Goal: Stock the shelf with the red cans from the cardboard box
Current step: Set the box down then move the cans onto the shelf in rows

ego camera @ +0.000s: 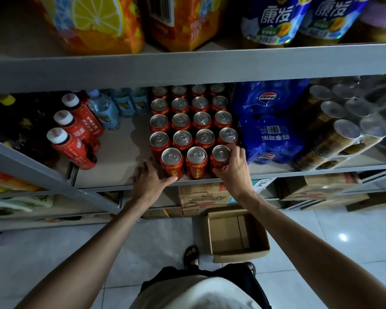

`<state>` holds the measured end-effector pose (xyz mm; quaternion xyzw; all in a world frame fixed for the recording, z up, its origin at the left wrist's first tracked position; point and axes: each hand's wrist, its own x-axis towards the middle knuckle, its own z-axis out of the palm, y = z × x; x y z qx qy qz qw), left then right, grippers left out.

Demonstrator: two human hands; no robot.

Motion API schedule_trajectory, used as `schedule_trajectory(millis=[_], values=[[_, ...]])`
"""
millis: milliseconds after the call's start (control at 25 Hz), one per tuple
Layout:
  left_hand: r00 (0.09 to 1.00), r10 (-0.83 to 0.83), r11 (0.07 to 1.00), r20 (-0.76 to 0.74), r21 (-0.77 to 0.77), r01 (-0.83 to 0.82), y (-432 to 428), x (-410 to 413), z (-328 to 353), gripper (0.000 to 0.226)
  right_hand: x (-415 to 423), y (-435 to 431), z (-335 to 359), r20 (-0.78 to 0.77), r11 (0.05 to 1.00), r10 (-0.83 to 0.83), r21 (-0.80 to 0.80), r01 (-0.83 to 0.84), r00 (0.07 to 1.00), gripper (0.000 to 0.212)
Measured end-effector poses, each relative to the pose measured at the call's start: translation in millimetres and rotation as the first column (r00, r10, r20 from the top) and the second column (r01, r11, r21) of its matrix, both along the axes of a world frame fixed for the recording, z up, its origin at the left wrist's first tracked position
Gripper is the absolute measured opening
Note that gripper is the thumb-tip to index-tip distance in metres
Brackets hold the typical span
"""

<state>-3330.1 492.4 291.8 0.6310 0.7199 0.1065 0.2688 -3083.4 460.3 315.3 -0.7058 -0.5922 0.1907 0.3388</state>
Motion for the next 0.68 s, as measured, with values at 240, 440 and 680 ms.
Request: schedule_trajectory(millis=[240,440,680], values=[[0.856,0.116,0.98,0.504,0.084,-0.182,-21,36,2,0.133,-29,-20,-12,-0.403,0.985,-0.162,-0.121,0.123,0.901,0.119],[0.712,0.137,0.925,0.688,0.168,-0.34,-17,58,-2,0.136,-50,-9,-14,-0.497,0.974,-0.228,-0.11,0.2,0.838,0.127],[0.695,0.12,0.934,0.709,0.157,-0.322,-16,55,-7,0.13,-42,-8,-24,-0.44,0.969,-0.249,-0.114,0.221,0.863,0.111]])
